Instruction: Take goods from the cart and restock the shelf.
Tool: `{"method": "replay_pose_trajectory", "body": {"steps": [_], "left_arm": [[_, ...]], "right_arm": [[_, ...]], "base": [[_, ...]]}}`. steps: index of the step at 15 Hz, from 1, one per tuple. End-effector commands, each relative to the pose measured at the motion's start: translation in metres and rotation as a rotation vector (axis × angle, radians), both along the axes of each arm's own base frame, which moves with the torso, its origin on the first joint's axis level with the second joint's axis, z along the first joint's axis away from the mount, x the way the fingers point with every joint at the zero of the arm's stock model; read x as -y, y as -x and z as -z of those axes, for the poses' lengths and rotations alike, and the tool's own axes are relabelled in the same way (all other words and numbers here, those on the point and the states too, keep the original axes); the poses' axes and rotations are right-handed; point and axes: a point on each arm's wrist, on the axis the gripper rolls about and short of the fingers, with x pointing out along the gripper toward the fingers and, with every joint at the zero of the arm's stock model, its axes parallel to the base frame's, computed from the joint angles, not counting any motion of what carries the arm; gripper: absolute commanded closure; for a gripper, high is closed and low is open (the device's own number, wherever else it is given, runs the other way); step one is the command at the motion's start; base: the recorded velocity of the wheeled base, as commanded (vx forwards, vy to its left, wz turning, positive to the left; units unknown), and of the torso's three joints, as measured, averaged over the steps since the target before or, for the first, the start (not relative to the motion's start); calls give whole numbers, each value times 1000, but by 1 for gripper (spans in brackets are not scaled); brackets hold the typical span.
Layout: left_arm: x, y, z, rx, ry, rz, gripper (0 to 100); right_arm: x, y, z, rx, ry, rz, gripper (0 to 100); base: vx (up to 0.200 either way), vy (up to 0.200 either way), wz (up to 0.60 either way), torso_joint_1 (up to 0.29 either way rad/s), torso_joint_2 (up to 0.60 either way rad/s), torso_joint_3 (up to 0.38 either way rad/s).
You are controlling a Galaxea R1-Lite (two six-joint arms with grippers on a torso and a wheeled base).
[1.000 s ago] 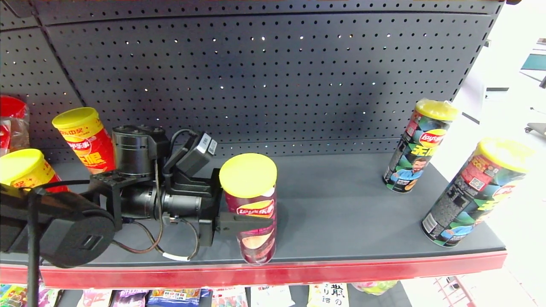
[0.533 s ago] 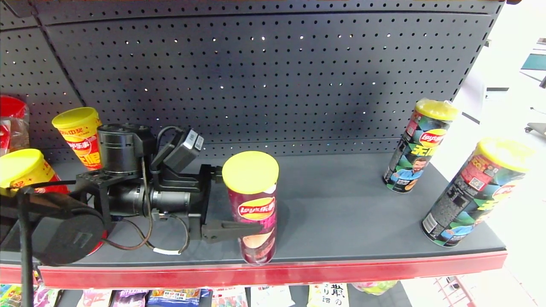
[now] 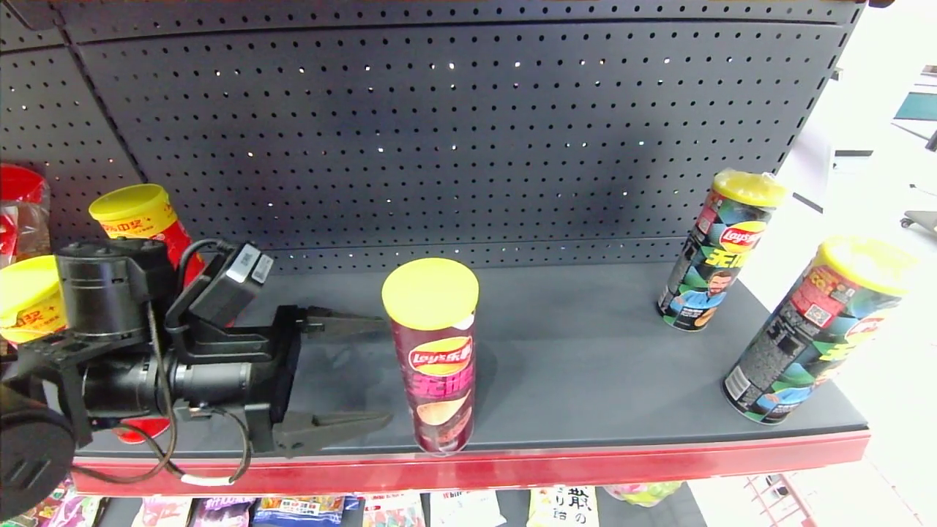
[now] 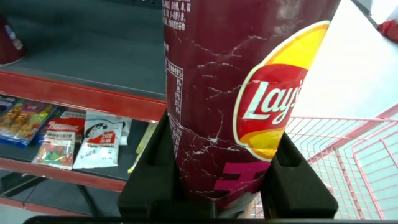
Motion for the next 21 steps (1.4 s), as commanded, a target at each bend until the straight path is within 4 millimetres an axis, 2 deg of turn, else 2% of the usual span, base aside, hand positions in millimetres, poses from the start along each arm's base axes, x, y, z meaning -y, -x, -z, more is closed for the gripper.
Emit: {"method": "replay_pose_trajectory", "body": {"steps": [1,3,5,8,9,13,16,19,20,21], "left_arm": [[-16,25,-3,19,2,-46,0],[-22,43,2,15,-25,-133,0],[-25,56,7,4,-37,-159,0],[-26,57,7,13,-45,-190,0],[-26,58,6,15,-48,-201,0],[-26,55,2,28,-48,-230,0],[-26,54,2,18,-47,-251,0],[-26,54,1,21,-48,-260,0],[-26,53,0,23,-47,-262,0],[-26,52,-2,21,-41,-280,0]], "right_arm": [[-1,-20,-28,-78,-6,-126,100],[-6,-41,-56,-123,-11,-319,100],[-13,-56,-75,-149,-8,-473,100],[-28,-82,-93,-194,7,-599,100],[-39,-102,-99,-201,12,-624,100],[-66,-159,-98,-156,1,-645,100],[-90,-189,-93,-105,-10,-691,100],[-122,-232,-85,-27,-39,-662,100],[-128,-236,-86,-14,-48,-657,100],[-143,-250,-87,5,-60,-635,100]], "base": [[0,0,0,0,0,0],[0,0,0,0,0,0],[0,0,0,0,0,0],[0,0,0,0,0,0],[0,0,0,0,0,0],[0,0,0,0,0,0],[0,0,0,0,0,0],[0,0,0,0,0,0],[0,0,0,0,0,0],[0,0,0,0,0,0]]}}
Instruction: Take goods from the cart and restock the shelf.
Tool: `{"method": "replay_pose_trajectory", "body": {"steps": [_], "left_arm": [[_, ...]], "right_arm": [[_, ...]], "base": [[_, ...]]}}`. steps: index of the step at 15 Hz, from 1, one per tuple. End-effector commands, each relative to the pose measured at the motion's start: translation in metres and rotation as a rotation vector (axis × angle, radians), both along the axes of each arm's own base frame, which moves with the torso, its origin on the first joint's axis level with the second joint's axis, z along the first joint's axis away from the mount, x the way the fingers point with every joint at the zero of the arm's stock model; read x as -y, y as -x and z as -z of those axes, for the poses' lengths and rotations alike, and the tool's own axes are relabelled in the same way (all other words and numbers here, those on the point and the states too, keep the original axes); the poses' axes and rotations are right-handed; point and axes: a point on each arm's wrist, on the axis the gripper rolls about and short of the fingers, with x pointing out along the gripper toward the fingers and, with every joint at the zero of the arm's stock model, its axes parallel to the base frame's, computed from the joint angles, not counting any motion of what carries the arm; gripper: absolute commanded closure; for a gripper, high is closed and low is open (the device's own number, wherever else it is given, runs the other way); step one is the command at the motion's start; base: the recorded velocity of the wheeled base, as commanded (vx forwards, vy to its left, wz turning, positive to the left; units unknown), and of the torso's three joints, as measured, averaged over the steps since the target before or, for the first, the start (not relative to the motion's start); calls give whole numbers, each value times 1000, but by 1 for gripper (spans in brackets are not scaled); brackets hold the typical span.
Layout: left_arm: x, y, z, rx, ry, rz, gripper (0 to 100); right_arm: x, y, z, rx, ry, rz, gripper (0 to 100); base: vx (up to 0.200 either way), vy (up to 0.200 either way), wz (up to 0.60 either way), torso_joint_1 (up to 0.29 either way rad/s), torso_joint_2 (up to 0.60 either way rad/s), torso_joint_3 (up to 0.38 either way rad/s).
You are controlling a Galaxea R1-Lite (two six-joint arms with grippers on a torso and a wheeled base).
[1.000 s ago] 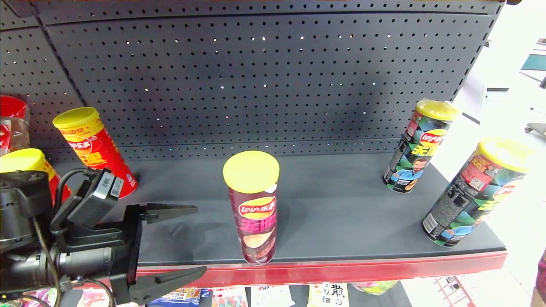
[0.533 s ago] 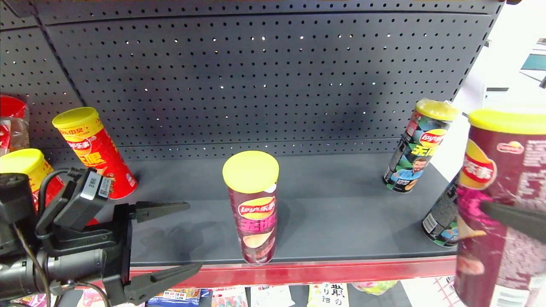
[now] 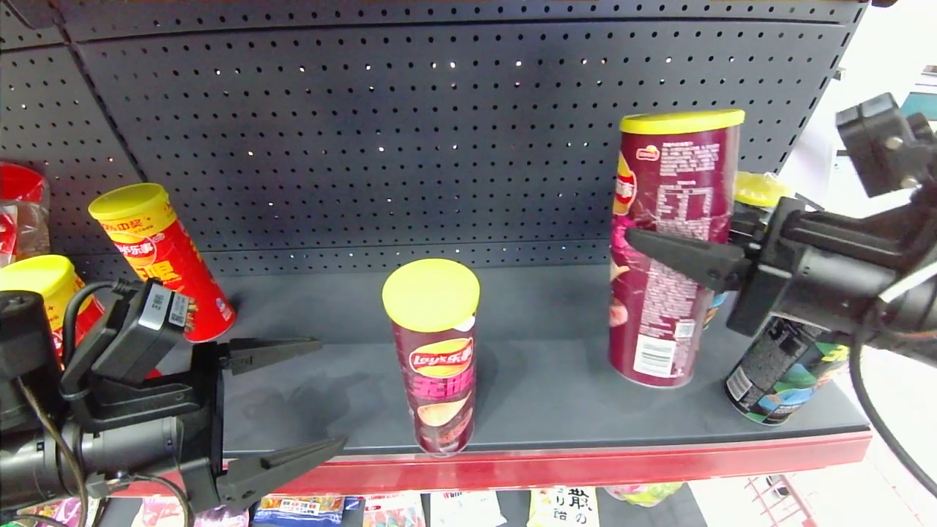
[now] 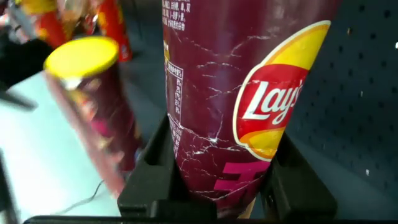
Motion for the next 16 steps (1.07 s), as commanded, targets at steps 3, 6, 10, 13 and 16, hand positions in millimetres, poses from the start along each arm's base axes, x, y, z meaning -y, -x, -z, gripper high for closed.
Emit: {"method": "replay_pose_trajectory", "body": {"steps": [3,6,10,13,16], "left_arm": [[0,-3,-4,8,5,-23,0],[-1,2,-4,9,4,-29,0],[-6,20,5,-25,2,-65,0],[-8,27,6,-48,16,-99,0],[-8,27,6,-54,20,-121,0]], "right_arm": [[-53,-67,28,22,-31,54,100],[-78,-91,42,68,-68,76,100],[-104,-110,55,117,-101,49,100],[-116,-117,68,132,-112,35,100],[-130,-115,78,132,-100,4,100]], "base": [[0,0,0,0,0,0],[0,0,0,0,0,0],[0,0,0,0,0,0],[0,0,0,0,0,0],[0,0,0,0,0,0]]}}
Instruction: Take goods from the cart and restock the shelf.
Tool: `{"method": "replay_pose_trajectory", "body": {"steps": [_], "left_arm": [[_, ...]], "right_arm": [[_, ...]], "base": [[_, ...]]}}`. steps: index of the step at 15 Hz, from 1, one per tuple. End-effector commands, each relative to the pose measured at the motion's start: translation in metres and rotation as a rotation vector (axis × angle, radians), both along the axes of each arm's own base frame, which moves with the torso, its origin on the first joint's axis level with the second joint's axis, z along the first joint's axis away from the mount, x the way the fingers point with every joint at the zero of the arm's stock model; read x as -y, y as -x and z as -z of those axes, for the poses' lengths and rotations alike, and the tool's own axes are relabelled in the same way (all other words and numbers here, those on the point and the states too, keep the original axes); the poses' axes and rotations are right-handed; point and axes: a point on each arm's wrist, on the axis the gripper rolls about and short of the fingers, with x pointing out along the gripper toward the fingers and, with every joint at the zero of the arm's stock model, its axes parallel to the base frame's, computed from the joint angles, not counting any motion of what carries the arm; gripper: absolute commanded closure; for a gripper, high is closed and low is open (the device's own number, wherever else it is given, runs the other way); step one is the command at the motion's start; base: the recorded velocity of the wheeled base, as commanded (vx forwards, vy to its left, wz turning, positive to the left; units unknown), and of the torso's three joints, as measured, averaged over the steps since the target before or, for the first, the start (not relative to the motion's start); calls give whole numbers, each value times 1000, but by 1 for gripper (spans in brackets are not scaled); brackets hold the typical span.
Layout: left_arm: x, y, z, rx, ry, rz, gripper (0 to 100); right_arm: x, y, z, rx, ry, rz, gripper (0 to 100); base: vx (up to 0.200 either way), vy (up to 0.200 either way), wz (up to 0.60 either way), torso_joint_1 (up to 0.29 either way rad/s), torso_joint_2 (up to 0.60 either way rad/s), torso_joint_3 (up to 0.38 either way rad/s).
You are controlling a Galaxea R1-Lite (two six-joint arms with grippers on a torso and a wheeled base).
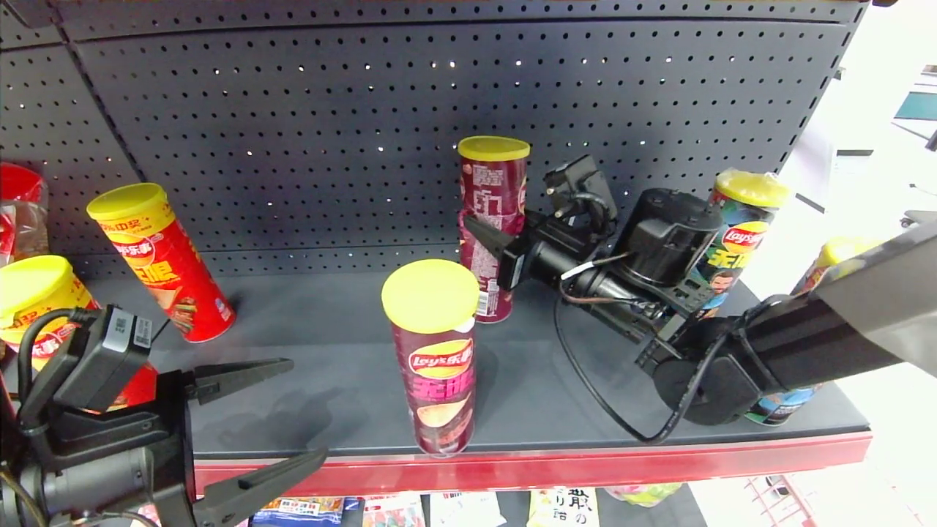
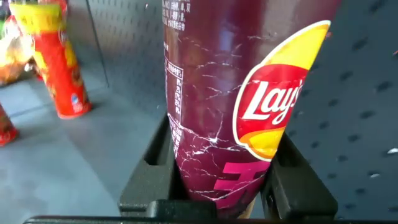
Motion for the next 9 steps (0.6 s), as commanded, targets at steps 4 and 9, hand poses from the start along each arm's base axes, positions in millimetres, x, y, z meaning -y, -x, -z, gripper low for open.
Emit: {"method": "replay_pose_trajectory", "body": {"steps": [4,9], "left_arm": [[0,1,0,2,0,-1,0],[0,1,0,2,2,-1,0]], "right_arm": [[-15,-10,27,26,9,-9,100],[-24,-13,46,52,28,-16,100]], "base": [[0,0,0,0,0,0],[0,0,0,0,0,0]]}}
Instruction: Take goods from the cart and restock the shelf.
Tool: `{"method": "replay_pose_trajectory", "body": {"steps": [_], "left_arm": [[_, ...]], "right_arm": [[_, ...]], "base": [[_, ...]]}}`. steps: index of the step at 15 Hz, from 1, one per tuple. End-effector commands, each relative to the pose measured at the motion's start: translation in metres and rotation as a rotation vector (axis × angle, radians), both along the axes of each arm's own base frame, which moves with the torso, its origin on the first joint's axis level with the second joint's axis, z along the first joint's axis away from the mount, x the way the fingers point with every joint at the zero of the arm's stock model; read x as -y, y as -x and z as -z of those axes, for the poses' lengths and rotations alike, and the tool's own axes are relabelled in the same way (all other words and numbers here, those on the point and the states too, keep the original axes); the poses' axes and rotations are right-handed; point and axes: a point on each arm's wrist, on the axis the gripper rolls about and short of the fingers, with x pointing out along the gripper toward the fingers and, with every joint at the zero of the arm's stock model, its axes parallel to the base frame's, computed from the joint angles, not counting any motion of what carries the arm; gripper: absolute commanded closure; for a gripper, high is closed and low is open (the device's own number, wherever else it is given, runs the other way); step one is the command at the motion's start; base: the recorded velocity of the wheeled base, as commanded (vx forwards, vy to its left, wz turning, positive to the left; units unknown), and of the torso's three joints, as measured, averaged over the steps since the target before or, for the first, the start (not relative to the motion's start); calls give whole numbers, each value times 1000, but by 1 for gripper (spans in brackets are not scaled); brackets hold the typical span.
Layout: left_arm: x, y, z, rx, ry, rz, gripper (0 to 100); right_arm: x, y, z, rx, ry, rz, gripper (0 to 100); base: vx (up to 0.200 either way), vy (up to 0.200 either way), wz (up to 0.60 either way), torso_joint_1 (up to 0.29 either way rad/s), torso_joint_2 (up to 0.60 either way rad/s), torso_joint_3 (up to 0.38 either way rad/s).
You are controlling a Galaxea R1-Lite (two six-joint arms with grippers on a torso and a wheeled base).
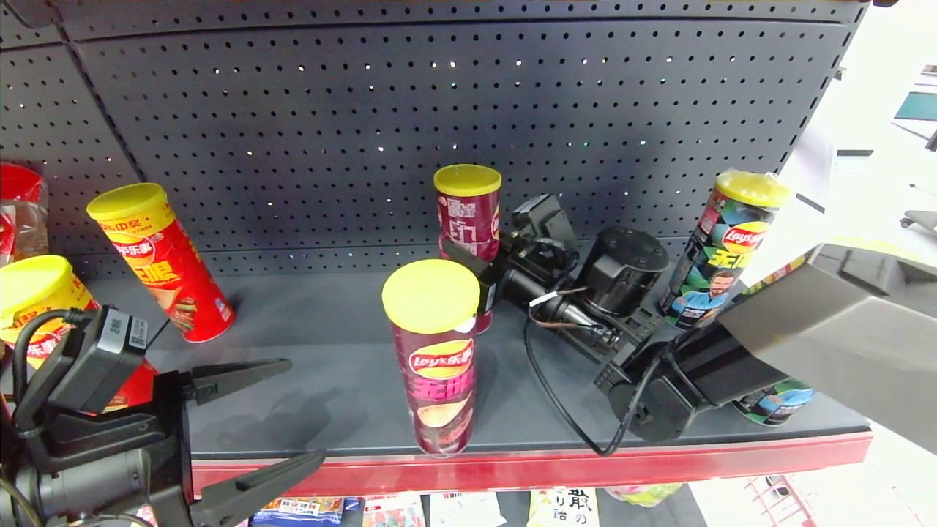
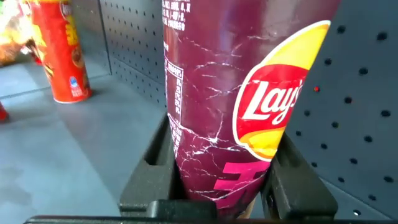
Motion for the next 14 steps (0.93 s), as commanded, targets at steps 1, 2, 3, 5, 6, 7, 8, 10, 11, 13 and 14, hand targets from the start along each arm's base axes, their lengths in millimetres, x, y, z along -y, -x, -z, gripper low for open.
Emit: {"method": "replay_pose_trajectory", "body": {"steps": [1,2,3,5,6,7,8,10,11,13,14], "left_arm": [[0,0,0,-1,0,0,0],[0,0,0,-8,4,-1,0],[0,0,0,-11,6,-2,0],[0,0,0,-10,7,-1,0],[0,0,0,-10,7,-2,0],[0,0,0,-10,7,-1,0],[0,0,0,-12,6,-1,0],[0,0,0,-12,6,-2,0],[0,0,0,-12,6,-1,0],[0,0,0,-12,6,-1,0],[0,0,0,-12,6,-1,0]], "right_arm": [[-3,-2,11,-15,17,-2,100],[-2,-2,11,-15,17,1,100],[-2,-2,11,-16,18,1,100],[-2,-1,12,-20,20,1,100],[-1,-1,12,-22,25,0,100],[-1,0,13,-24,27,0,100],[0,0,14,-29,34,2,100],[1,0,14,-23,44,7,100],[1,-1,14,-17,47,9,100],[0,0,13,-14,50,10,100],[1,-1,13,-14,47,21,100]], "base": [[0,0,0,0,0,0],[0,0,0,0,0,0],[0,0,0,0,0,0],[0,0,0,0,0,0],[0,0,0,0,0,0],[0,0,0,0,0,0],[0,0,0,0,0,0],[0,0,0,0,0,0],[0,0,0,0,0,0],[0,0,0,0,0,0],[0,0,0,0,0,0]]}}
